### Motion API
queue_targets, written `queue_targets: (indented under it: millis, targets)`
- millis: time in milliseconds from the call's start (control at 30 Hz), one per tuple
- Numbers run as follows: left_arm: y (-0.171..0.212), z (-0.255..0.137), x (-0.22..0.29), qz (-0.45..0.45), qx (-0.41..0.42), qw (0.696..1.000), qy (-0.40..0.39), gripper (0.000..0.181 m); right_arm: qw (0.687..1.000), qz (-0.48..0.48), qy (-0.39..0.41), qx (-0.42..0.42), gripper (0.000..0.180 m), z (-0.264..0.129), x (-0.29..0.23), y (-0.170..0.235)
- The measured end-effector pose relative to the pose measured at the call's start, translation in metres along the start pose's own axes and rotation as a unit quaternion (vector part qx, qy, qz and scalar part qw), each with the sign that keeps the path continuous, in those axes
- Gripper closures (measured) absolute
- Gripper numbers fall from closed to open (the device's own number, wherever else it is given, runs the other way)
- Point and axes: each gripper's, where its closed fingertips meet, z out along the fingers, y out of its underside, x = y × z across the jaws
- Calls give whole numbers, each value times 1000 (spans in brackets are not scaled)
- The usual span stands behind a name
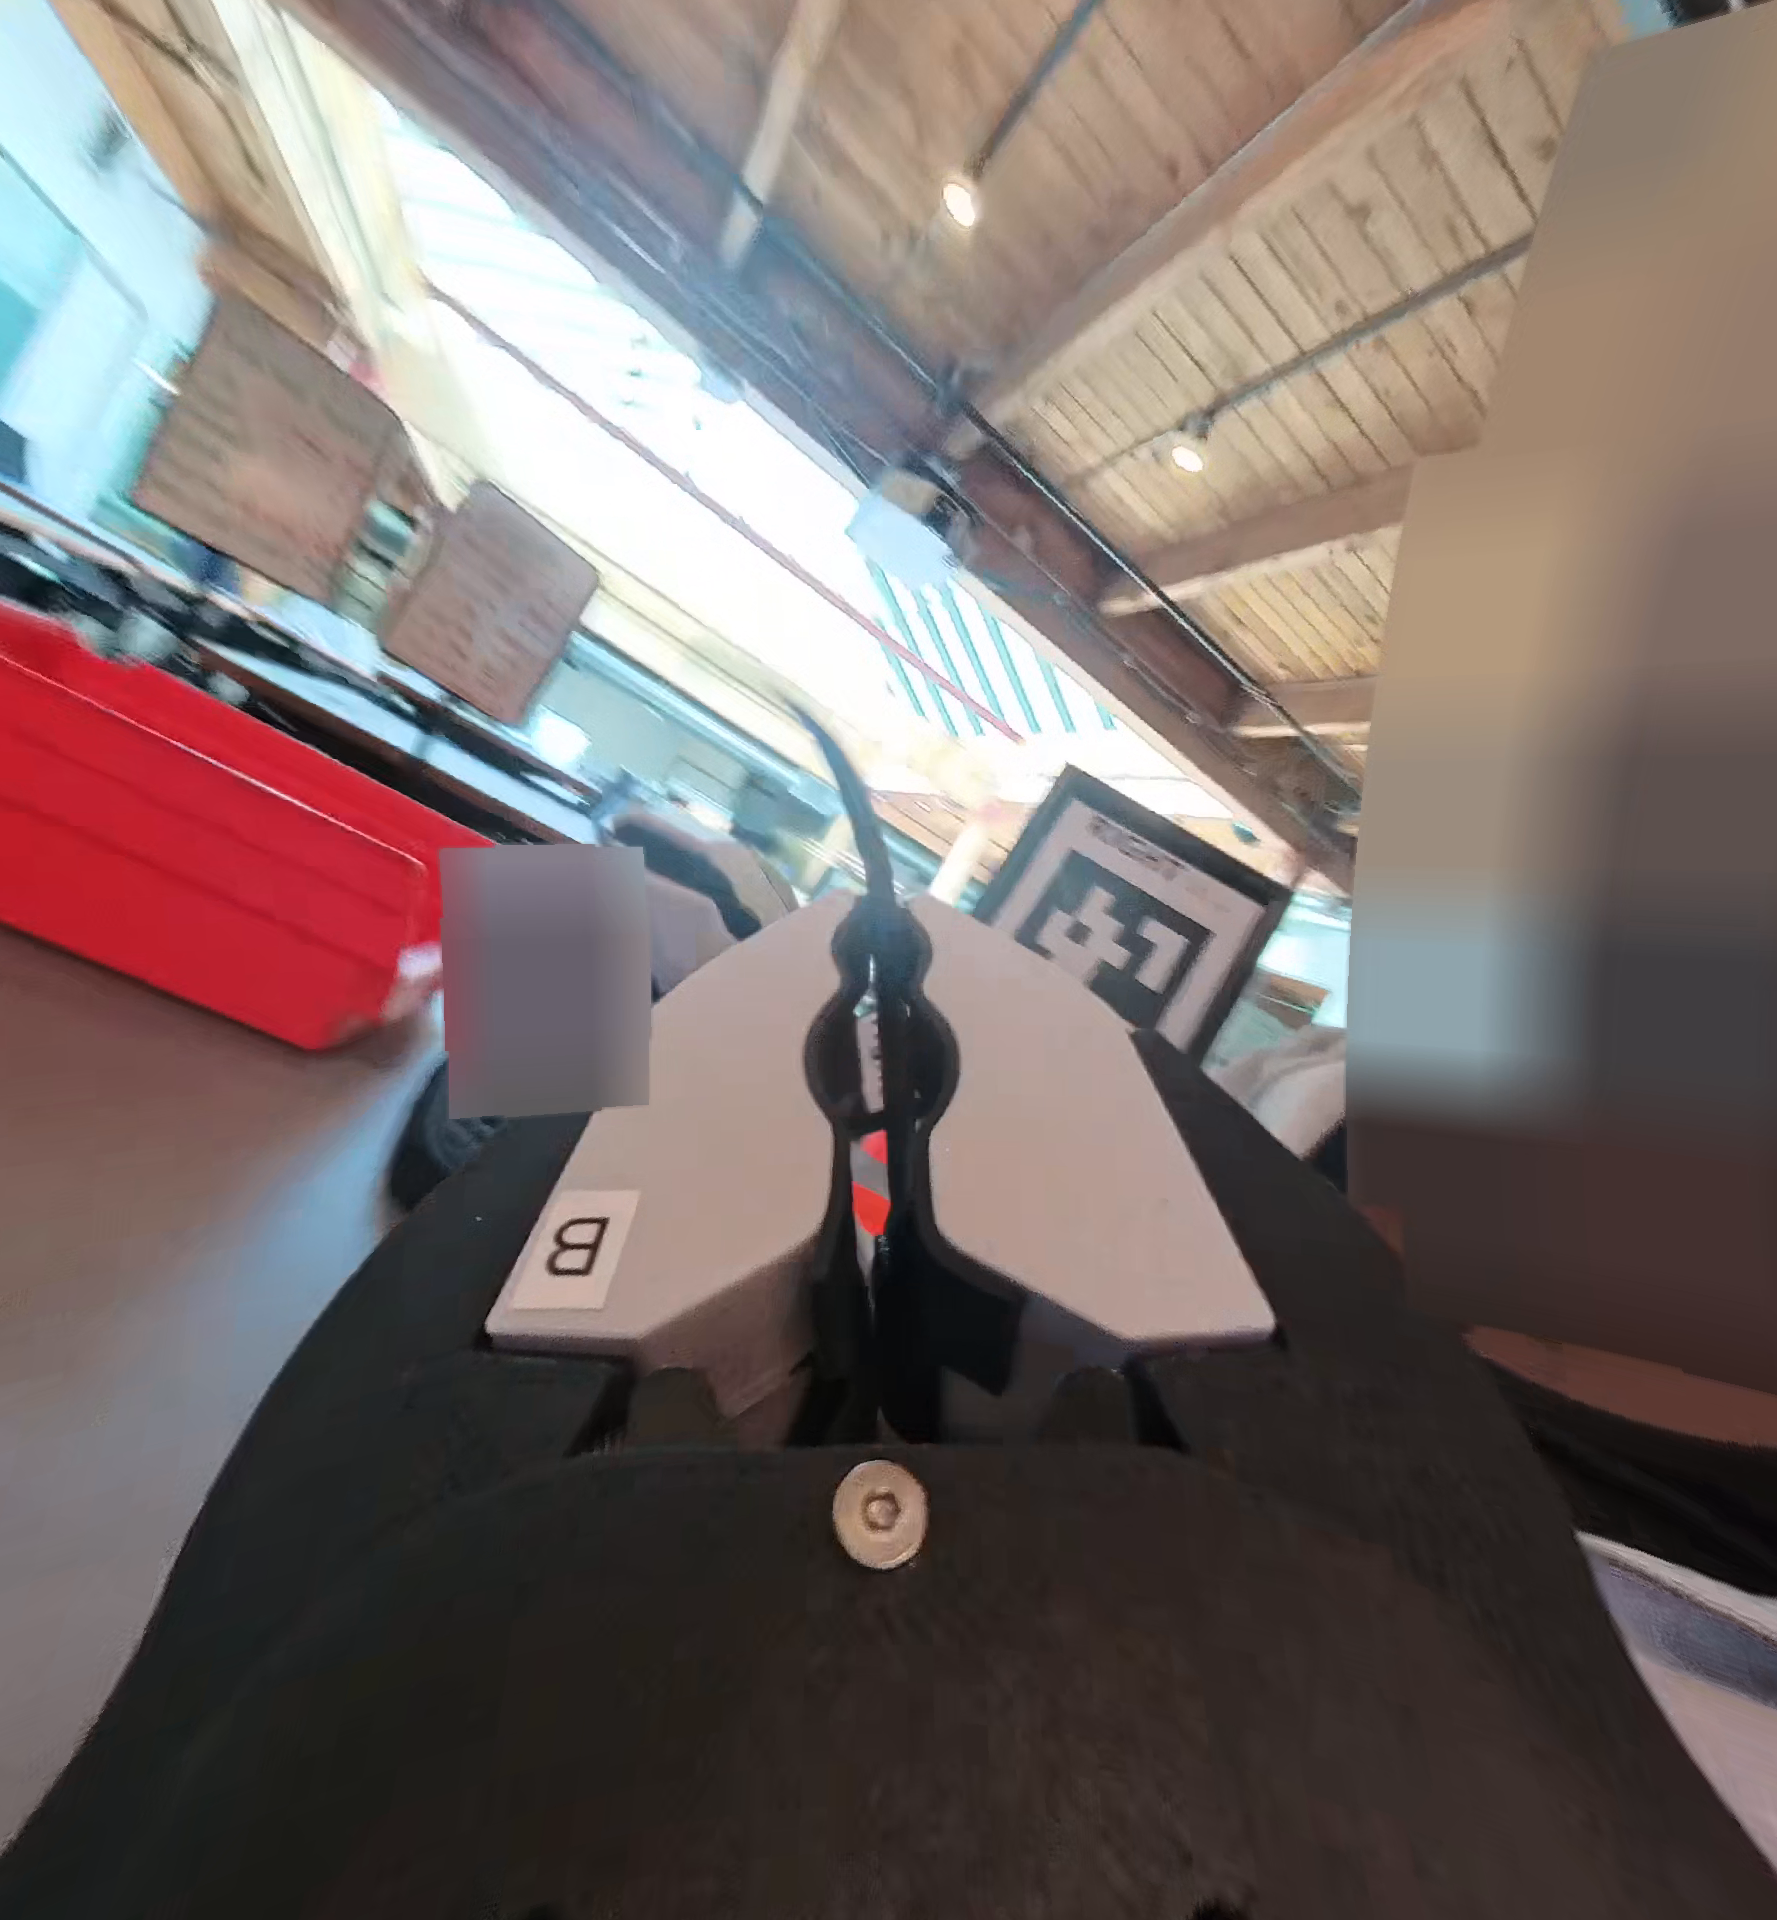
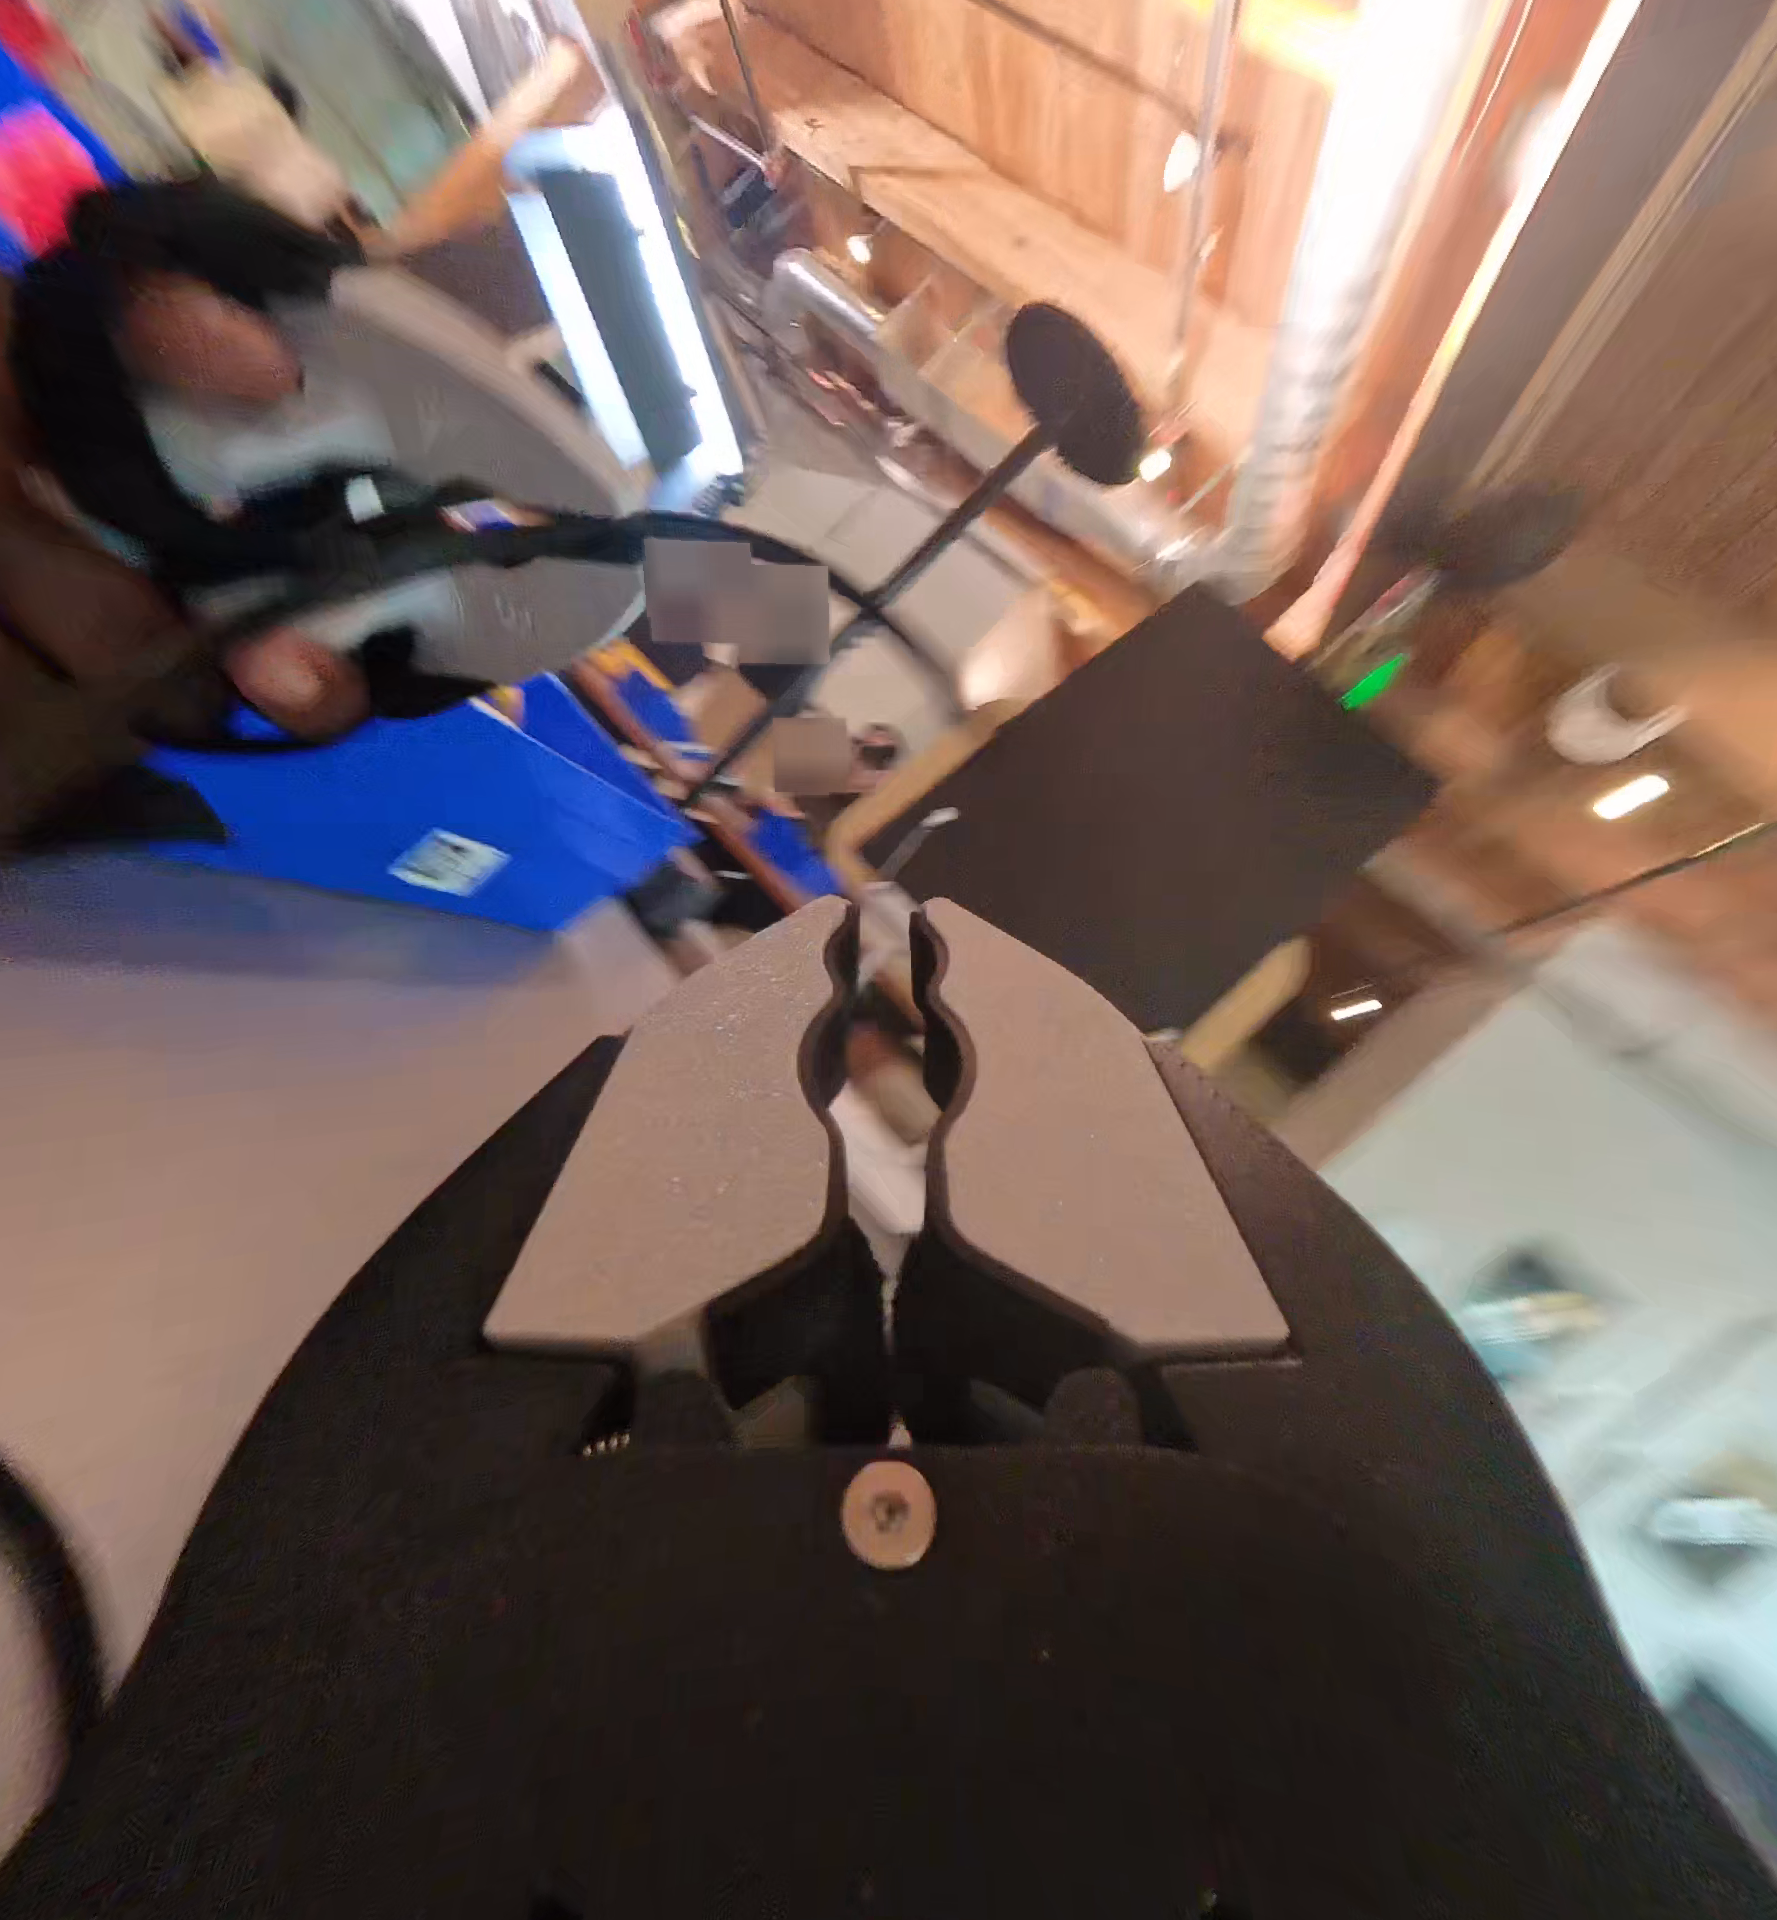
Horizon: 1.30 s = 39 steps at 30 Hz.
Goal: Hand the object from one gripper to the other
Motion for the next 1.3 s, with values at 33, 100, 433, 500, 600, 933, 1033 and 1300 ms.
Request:
queue_targets:
  millis: [33, 100, 433, 500, 600, 933, 1033, 1300]
  targets:
    - [-6, -3, -5, 22, 15, 999, -25, 177, 996, 79, -30, 2, 170, 1, -2, 3]
    - [-13, -8, -15, 65, 30, 995, -73, 177, 955, 264, -130, 36, 162, 1, -14, -3]
    - [-5, -6, -29, 129, -3, 981, -143, 177, 718, 537, -443, -11, 145, -17, -85, -27]
    - [-2, -4, -28, 129, -11, 982, -137, 176, 741, 515, -431, -12, 156, -17, -86, -25]
    - [4, 0, -26, 132, -24, 983, -129, 176, 743, 522, -419, -15, 151, -14, -83, -21]
    - [41, -2, -39, 159, -90, 964, -193, 138, 718, 578, -382, 68, 176, -14, -48, -30]
    - [56, 3, -42, 190, -126, 952, -206, 142, 702, 600, -369, 103, 176, -15, -36, -34]
    - [69, 19, -44, 195, -135, 953, -187, 174, 716, 582, -371, 101, 175, -15, -42, -36]
